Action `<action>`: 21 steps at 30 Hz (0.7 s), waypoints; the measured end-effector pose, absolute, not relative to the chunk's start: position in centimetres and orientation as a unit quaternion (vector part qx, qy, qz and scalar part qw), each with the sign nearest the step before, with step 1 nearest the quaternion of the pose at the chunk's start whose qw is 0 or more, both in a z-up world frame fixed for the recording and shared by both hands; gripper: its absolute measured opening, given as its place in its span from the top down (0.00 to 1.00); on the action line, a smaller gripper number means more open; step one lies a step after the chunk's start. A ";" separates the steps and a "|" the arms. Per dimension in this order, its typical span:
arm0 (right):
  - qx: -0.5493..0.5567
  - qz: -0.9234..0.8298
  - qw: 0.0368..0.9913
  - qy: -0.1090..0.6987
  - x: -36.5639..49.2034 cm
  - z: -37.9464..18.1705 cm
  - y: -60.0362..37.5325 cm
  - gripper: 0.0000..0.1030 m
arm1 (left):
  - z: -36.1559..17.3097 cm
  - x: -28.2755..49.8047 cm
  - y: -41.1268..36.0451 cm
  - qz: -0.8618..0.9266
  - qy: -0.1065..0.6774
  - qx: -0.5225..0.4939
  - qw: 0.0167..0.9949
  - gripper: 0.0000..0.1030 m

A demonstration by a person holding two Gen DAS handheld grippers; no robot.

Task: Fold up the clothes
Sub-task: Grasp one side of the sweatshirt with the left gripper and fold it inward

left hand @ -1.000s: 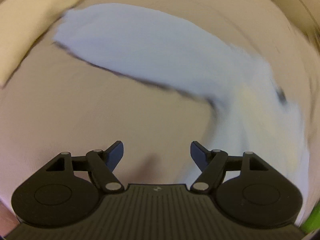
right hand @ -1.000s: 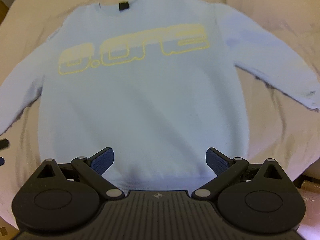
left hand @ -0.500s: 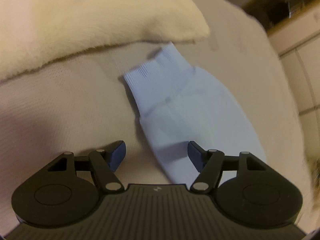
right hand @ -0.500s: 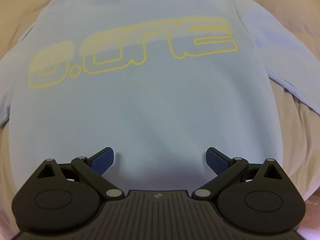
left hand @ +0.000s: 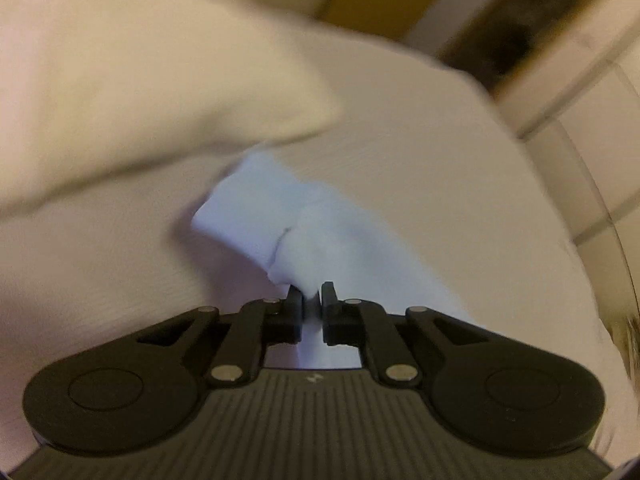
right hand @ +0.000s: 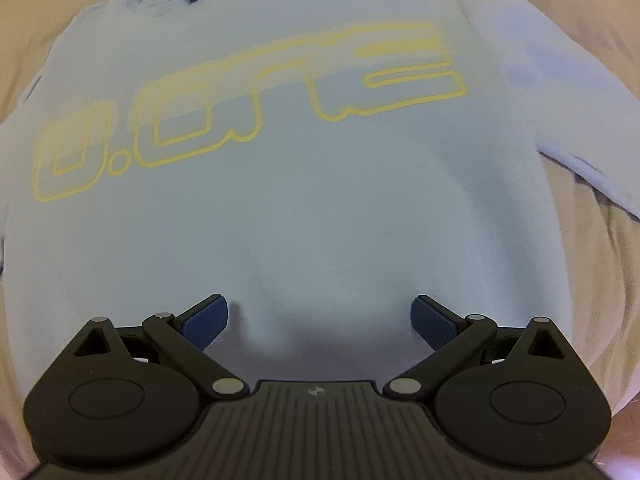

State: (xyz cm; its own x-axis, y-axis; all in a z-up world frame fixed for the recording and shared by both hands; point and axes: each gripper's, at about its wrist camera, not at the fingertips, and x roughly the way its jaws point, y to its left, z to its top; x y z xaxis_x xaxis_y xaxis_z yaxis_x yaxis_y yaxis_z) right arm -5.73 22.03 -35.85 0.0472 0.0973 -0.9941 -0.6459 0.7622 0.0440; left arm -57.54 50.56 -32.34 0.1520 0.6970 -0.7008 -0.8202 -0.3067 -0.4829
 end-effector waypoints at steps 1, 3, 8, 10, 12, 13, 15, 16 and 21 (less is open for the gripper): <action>-0.209 0.266 0.693 0.637 -5.2 -35.7 21.4 0.02 | -30.5 -55.5 50.4 0.629 0.065 -0.468 0.617 0.95; -0.194 0.257 0.700 0.637 -4.2 -35.3 20.1 0.02 | -26.9 -51.3 50.0 0.586 0.066 -0.437 0.679 0.95; -0.157 0.238 0.717 0.636 -1.4 -34.1 16.5 0.02 | -22.0 -37.4 45.7 0.413 0.098 -0.400 0.813 0.94; -0.143 0.233 0.725 0.633 -0.2 -33.6 15.1 0.02 | -22.3 -31.8 43.1 0.335 0.126 -0.396 0.846 0.89; -0.131 0.228 0.732 0.629 0.7 -33.2 14.0 0.02 | -24.5 -26.9 40.2 0.281 0.186 -0.395 0.855 0.73; -0.125 0.225 0.735 0.627 1.1 -33.1 13.5 0.02 | -25.8 -24.6 38.8 0.261 0.222 -0.392 0.854 0.71; -0.117 0.218 0.739 0.626 2.0 -33.1 12.3 0.02 | -28.3 -22.6 36.6 0.259 0.280 -0.391 0.838 0.73; -0.112 0.216 0.741 0.626 2.6 -33.1 12.0 0.02 | -29.2 -22.3 35.8 0.257 0.299 -0.394 0.830 0.73; -0.034 0.270 0.747 0.606 4.0 -33.2 9.7 0.13 | -30.7 -23.6 34.5 0.277 0.353 -0.394 0.802 0.71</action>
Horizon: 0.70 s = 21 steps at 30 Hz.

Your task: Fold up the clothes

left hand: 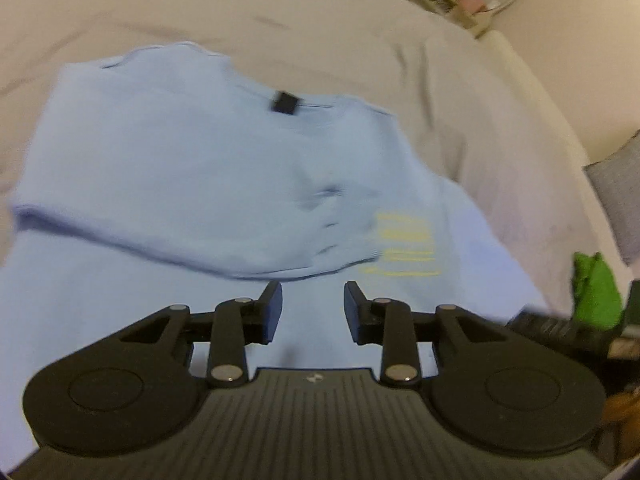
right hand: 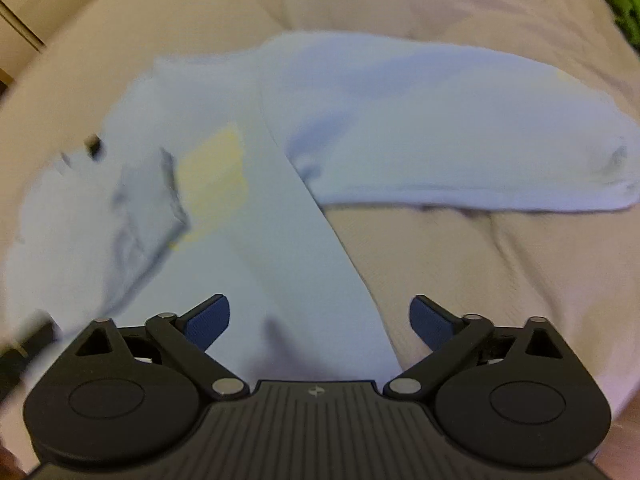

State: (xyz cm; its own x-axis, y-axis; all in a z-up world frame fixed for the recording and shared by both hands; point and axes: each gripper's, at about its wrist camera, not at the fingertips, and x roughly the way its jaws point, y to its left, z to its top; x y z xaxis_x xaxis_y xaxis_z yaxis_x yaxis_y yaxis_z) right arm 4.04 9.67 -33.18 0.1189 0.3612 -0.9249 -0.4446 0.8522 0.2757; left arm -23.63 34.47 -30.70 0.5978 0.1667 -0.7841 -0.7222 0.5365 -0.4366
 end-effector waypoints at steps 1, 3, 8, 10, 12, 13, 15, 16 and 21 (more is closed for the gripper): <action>-0.010 0.290 0.743 0.604 4.2 -33.4 9.4 0.22 | -30.4 -24.2 34.5 0.289 0.357 -0.390 0.799 0.70; 0.035 0.325 0.727 0.605 4.6 -34.1 9.5 0.34 | -30.1 -26.0 35.3 0.315 0.361 -0.386 0.788 0.70; 0.103 0.362 0.676 0.634 6.1 -38.0 12.9 0.52 | -31.1 -27.9 39.6 0.380 0.372 -0.360 0.767 0.69; 0.126 0.363 0.664 0.642 6.8 -39.8 14.3 0.52 | -31.1 -28.3 40.8 0.397 0.371 -0.353 0.762 0.69; 0.148 0.359 0.657 0.647 6.8 -40.8 15.2 0.52 | -31.2 -28.6 41.8 0.407 0.371 -0.354 0.756 0.69; 0.160 0.356 0.656 0.647 6.7 -41.2 15.7 0.52 | -31.4 -28.7 42.2 0.411 0.371 -0.353 0.754 0.69; 0.167 0.345 0.663 0.644 6.9 -42.2 17.0 0.49 | -31.5 -29.1 42.9 0.415 0.375 -0.350 0.751 0.69; 0.169 0.338 0.666 0.643 7.1 -42.7 17.7 0.48 | -31.7 -29.3 43.0 0.414 0.379 -0.349 0.750 0.68; 0.171 0.378 0.683 0.601 7.0 -42.0 20.5 0.92 | -32.9 -29.6 43.2 0.411 0.395 -0.342 0.747 0.68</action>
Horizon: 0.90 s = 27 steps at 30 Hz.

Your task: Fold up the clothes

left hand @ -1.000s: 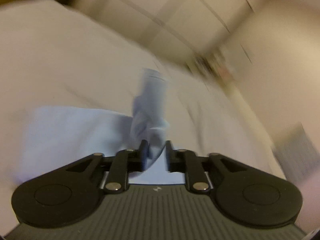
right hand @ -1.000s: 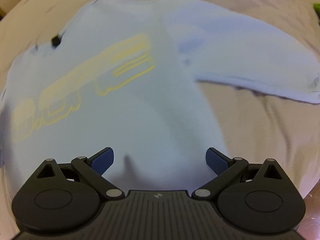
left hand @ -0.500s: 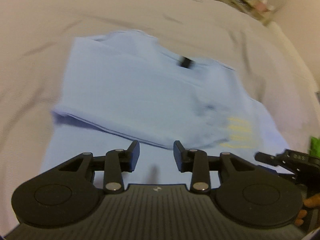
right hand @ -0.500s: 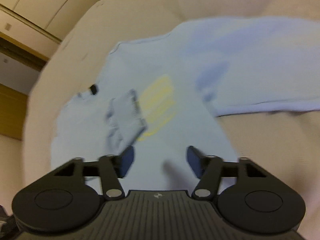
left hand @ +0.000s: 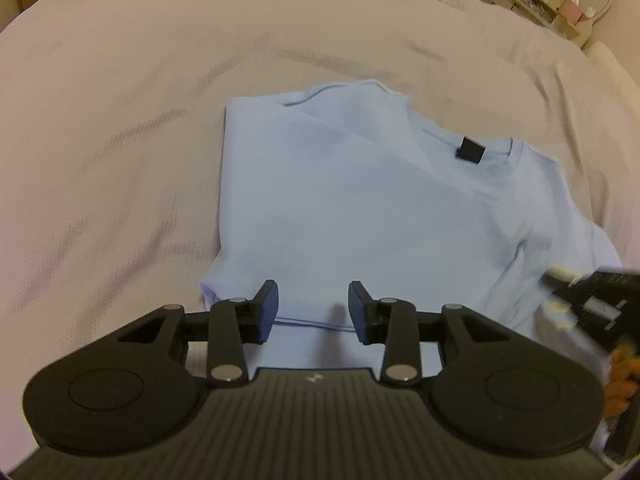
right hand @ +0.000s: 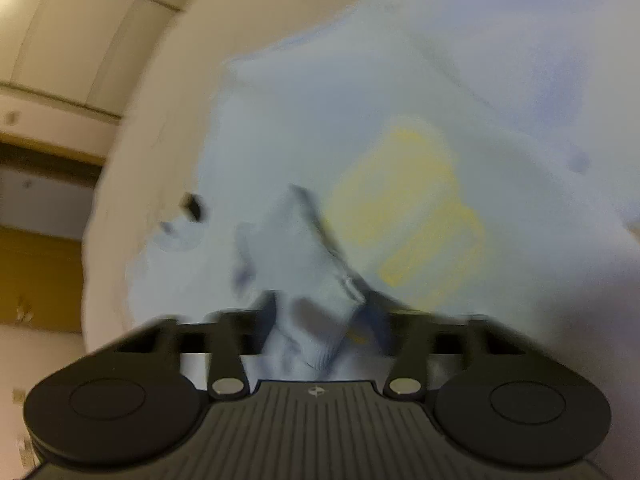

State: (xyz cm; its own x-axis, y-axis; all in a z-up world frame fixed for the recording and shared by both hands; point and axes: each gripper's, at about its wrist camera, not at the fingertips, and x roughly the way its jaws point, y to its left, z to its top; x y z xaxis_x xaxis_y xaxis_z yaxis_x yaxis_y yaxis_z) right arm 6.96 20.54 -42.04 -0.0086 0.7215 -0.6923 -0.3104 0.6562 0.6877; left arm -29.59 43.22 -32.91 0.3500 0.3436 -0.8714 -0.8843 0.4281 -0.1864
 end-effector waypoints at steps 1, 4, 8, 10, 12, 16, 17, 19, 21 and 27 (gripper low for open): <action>0.157 0.398 0.700 0.571 6.7 -40.6 20.6 0.93 | -33.0 -29.5 43.2 0.409 0.396 -0.339 0.749 0.68; 0.126 0.445 0.746 0.479 5.9 -36.3 20.1 0.94 | -33.0 -28.7 42.8 0.399 0.402 -0.324 0.758 0.68; 0.105 0.396 0.794 0.448 6.2 -35.1 18.0 0.94 | -33.4 -27.7 42.3 0.386 0.414 -0.310 0.764 0.68; 0.091 0.359 0.795 0.481 7.0 -36.9 17.4 0.93 | -33.7 -27.4 42.2 0.384 0.420 -0.304 0.764 0.68; 0.086 0.337 0.780 0.521 7.7 -39.1 17.3 0.93 | -34.1 -27.5 42.0 0.387 0.429 -0.300 0.759 0.67; 0.070 0.317 0.785 0.529 7.6 -40.0 17.1 0.81 | -34.1 -28.0 42.0 0.397 0.436 -0.296 0.752 0.67; 0.071 0.315 0.794 0.515 7.5 -39.5 16.8 0.78 | -33.8 -28.0 41.9 0.397 0.432 -0.294 0.755 0.67; 0.049 0.309 0.819 0.481 7.0 -38.4 16.6 0.65 | -33.3 -27.7 41.7 0.396 0.427 -0.287 0.761 0.67; 0.016 0.317 0.819 0.478 7.0 -38.5 16.8 0.64 | -33.4 -26.8 41.6 0.393 0.430 -0.280 0.763 0.65; 0.032 0.310 0.792 0.525 8.0 -38.2 14.3 0.68 | -34.1 -23.8 41.1 0.383 0.464 -0.251 0.758 0.64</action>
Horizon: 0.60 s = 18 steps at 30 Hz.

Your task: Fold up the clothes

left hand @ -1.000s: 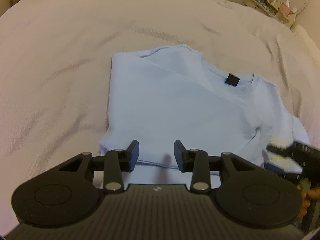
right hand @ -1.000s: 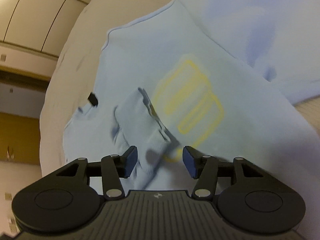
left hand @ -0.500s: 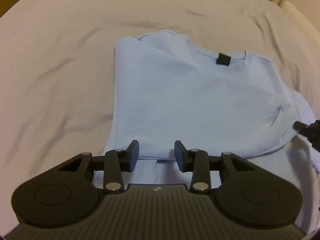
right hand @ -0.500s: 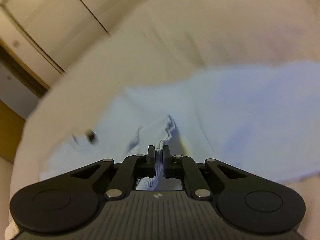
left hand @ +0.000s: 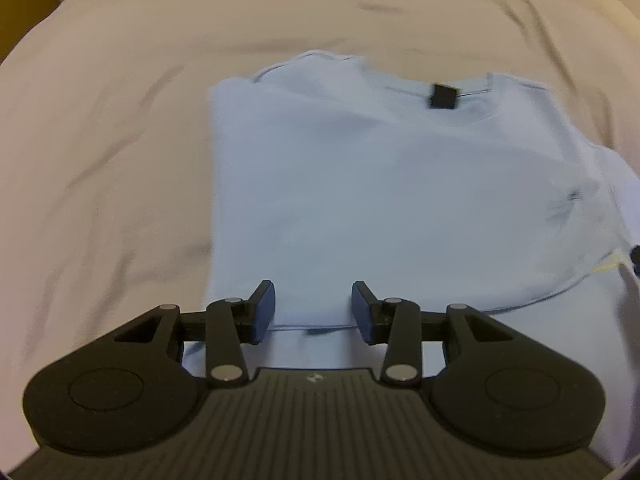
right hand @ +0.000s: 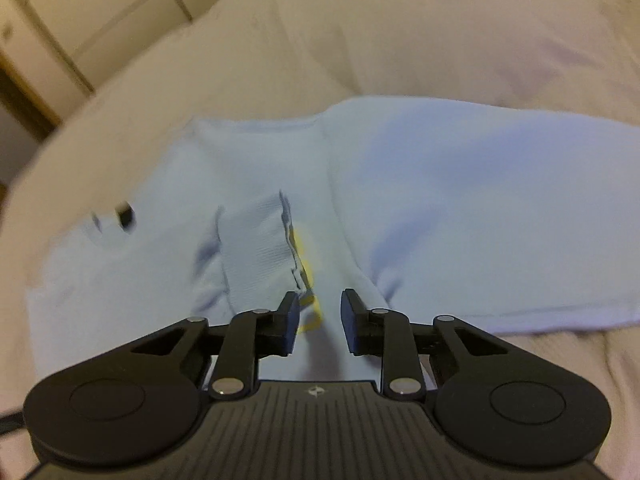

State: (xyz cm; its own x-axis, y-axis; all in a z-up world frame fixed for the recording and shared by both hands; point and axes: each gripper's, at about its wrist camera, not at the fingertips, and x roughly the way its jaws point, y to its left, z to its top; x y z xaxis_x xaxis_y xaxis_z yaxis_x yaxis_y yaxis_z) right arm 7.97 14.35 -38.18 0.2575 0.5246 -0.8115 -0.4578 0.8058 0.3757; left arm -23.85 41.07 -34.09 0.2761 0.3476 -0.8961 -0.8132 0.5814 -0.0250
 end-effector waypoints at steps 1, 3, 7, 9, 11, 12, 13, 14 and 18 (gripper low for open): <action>0.049 0.296 0.795 0.528 8.3 -37.8 12.9 0.58 | -33.9 -23.5 40.7 0.378 0.466 -0.248 0.761 0.64; 0.084 0.250 0.802 0.535 9.1 -37.5 9.2 0.53 | -33.5 -22.9 40.1 0.369 0.469 -0.245 0.764 0.64; 0.182 0.124 0.808 0.547 11.4 -38.3 -1.3 0.52 | -33.4 -20.8 38.7 0.333 0.470 -0.269 0.772 0.64; 0.236 0.061 0.810 0.534 12.3 -38.7 -6.5 0.51 | -33.4 -19.5 37.6 0.316 0.471 -0.267 0.779 0.63; 0.270 0.020 0.813 0.515 13.0 -38.8 -10.1 0.51 | -33.5 -18.0 36.5 0.301 0.471 -0.262 0.786 0.60; 0.284 0.008 0.815 0.505 13.3 -39.0 -11.4 0.51 | -33.5 -17.5 36.2 0.299 0.472 -0.259 0.788 0.60; 0.296 -0.001 0.815 0.498 13.7 -39.2 -12.4 0.51 | -33.6 -16.9 35.9 0.297 0.473 -0.257 0.789 0.60; 0.305 -0.009 0.815 0.492 14.1 -39.6 -13.1 0.51 | -33.7 -16.3 35.8 0.294 0.473 -0.258 0.789 0.60; 0.324 -0.026 0.817 0.476 16.3 -41.1 -14.9 0.51 | -33.6 -15.0 35.6 0.289 0.468 -0.267 0.791 0.59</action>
State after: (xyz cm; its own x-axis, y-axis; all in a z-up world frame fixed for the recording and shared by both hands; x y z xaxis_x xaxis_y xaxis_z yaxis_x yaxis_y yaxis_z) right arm 16.25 -14.85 -41.10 0.5457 0.2650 -0.7950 0.3513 0.7889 0.5042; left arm -15.02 35.61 -33.65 0.3951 0.2073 -0.8949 -0.7067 0.6910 -0.1519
